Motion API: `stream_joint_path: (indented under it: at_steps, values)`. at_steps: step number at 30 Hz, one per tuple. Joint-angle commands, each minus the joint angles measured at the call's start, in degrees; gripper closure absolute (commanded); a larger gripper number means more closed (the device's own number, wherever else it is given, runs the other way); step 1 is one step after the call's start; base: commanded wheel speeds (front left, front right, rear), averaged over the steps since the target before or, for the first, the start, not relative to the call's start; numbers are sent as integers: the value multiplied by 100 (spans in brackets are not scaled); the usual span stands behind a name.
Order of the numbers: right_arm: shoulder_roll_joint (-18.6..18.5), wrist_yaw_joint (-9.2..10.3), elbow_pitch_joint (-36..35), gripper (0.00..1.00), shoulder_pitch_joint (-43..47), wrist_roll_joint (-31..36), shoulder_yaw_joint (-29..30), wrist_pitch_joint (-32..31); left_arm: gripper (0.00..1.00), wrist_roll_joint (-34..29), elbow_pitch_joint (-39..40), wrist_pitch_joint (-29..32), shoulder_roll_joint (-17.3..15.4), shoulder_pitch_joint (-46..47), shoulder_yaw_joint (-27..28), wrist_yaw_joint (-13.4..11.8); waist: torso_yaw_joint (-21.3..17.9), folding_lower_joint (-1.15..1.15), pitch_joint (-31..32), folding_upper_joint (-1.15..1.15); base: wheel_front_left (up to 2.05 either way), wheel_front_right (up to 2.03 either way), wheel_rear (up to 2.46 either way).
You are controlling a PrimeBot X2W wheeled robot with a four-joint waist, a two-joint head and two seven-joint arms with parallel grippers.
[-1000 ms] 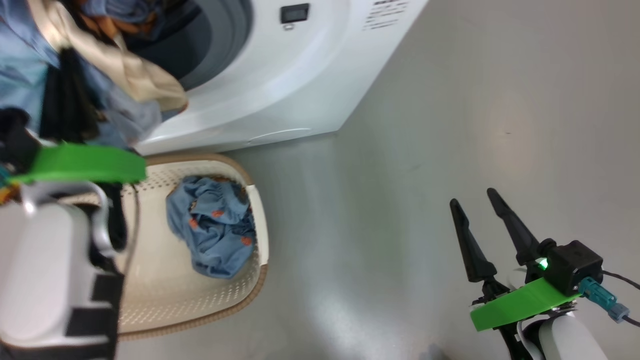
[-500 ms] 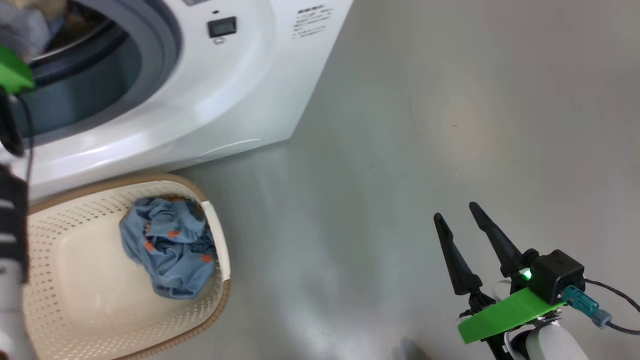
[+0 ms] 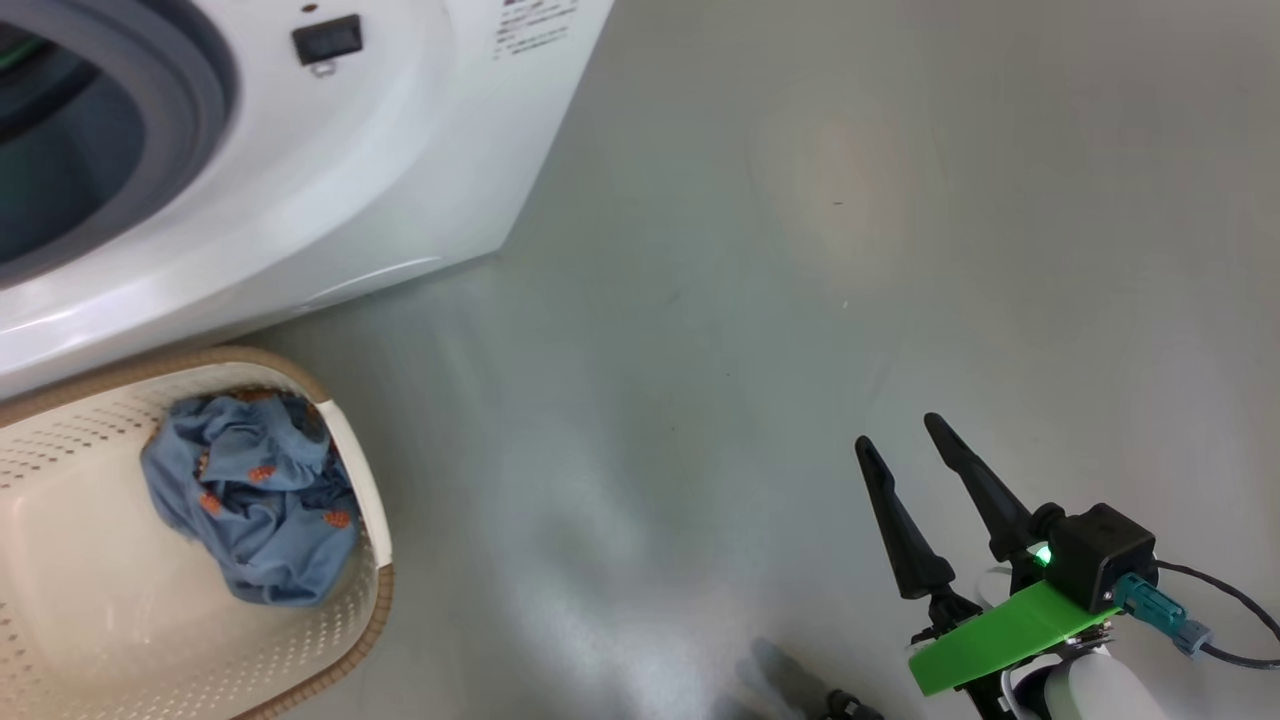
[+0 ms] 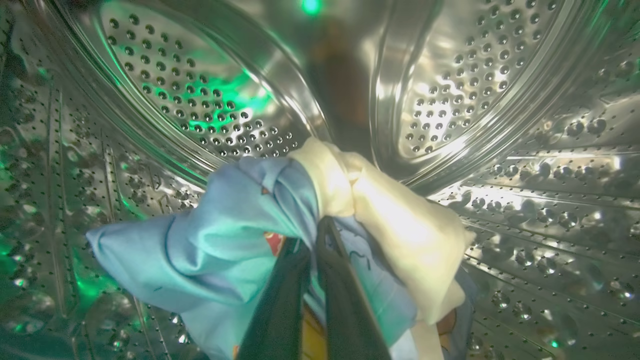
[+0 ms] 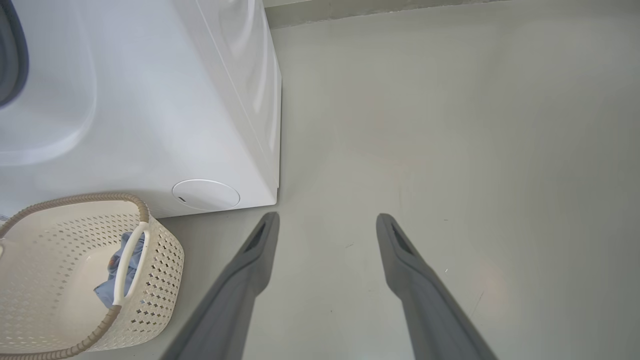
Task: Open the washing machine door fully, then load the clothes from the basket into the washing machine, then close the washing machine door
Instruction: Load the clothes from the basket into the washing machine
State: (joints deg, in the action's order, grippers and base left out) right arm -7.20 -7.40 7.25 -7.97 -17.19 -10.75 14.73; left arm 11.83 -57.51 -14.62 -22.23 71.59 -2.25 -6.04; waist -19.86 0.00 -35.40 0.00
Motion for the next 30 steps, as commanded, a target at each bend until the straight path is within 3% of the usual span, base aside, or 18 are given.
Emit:
stream_joint_path:
  at_steps: [1,7,8,9,10,15,20,30]
  values:
    - [-90,-9,-85,0,215,-53,-125,27,100,-43,15,-31,-322,155,52,1,-73,0,-55,0,0,0,0]
    - [-75,-9,-82,0,256,-85,-107,27,100,-127,-700,245,-342,432,-91,-59,-112,0,-36,0,0,0,0]
    - [-66,-9,-83,0,258,-95,-97,27,87,-153,-784,291,-334,497,-129,-71,-109,0,-32,0,0,0,0]
    - [-55,-9,-79,0,261,-110,-87,27,62,-145,-857,318,-313,562,-132,-106,-104,0,-25,0,0,0,0]
    - [-49,-9,-71,0,265,-119,-76,27,0,-142,-938,363,-284,615,-140,-149,-92,0,-14,0,0,0,0]
    - [-4,-9,-37,0,260,-149,-63,27,0,-197,-1279,647,-154,762,-260,-332,-7,0,86,0,0,0,0]
    - [21,-9,-45,0,215,-147,-58,27,0,-14,-1423,733,34,706,-176,-338,144,0,238,0,0,0,0]
    - [-22,-9,-46,0,176,-80,-17,27,0,228,-1508,314,637,278,-145,-309,629,0,713,0,0,0,0]
